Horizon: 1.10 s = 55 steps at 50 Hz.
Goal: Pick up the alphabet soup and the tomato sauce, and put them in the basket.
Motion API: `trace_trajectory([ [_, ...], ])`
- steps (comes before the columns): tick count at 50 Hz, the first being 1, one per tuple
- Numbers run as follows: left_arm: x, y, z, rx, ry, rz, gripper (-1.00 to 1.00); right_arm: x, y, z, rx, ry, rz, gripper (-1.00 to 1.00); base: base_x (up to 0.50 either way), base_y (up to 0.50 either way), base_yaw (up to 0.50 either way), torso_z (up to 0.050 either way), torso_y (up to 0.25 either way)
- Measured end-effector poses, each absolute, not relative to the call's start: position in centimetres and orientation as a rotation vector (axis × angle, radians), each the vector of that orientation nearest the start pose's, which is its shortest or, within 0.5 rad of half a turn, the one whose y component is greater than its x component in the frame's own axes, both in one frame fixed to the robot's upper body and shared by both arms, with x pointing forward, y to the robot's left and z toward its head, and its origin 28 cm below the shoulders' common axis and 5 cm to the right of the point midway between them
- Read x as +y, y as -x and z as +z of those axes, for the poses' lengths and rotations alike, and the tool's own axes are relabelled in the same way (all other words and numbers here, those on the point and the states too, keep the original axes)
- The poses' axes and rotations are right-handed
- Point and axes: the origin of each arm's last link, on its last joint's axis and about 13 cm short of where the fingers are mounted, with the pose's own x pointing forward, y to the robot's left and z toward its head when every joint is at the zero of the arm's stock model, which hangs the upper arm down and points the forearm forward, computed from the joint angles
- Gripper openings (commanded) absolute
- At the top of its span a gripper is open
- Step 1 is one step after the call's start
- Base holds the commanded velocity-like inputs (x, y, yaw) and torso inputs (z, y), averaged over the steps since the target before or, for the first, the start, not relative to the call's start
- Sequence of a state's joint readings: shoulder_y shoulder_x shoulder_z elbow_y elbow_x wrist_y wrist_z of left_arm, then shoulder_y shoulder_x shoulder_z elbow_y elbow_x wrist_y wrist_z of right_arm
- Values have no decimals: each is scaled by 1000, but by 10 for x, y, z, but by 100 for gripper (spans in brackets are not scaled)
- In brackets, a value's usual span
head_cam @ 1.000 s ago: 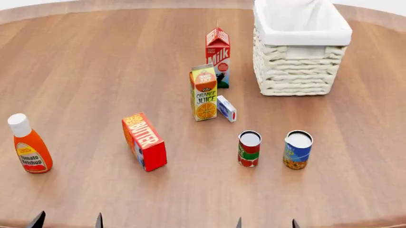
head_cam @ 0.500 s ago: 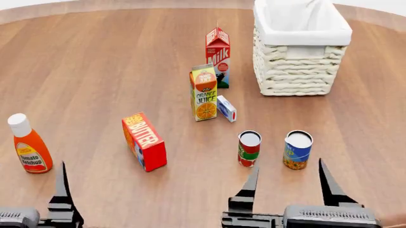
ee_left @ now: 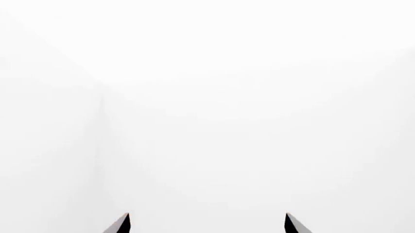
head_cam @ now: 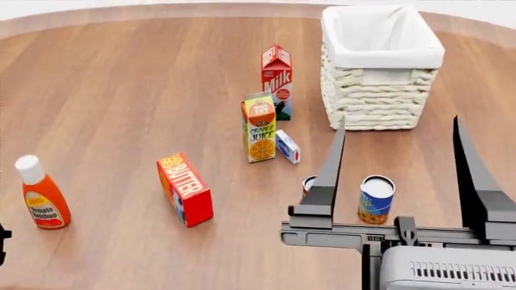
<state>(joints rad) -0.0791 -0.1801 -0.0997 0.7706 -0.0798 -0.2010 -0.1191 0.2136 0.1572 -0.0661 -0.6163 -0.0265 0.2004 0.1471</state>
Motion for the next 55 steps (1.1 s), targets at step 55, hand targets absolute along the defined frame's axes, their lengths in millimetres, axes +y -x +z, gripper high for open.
trace_trajectory([
  [55, 239, -182, 180, -692, -85, 130, 100, -98, -219, 170, -657, 93, 19, 100, 0, -196, 0, 19, 0],
])
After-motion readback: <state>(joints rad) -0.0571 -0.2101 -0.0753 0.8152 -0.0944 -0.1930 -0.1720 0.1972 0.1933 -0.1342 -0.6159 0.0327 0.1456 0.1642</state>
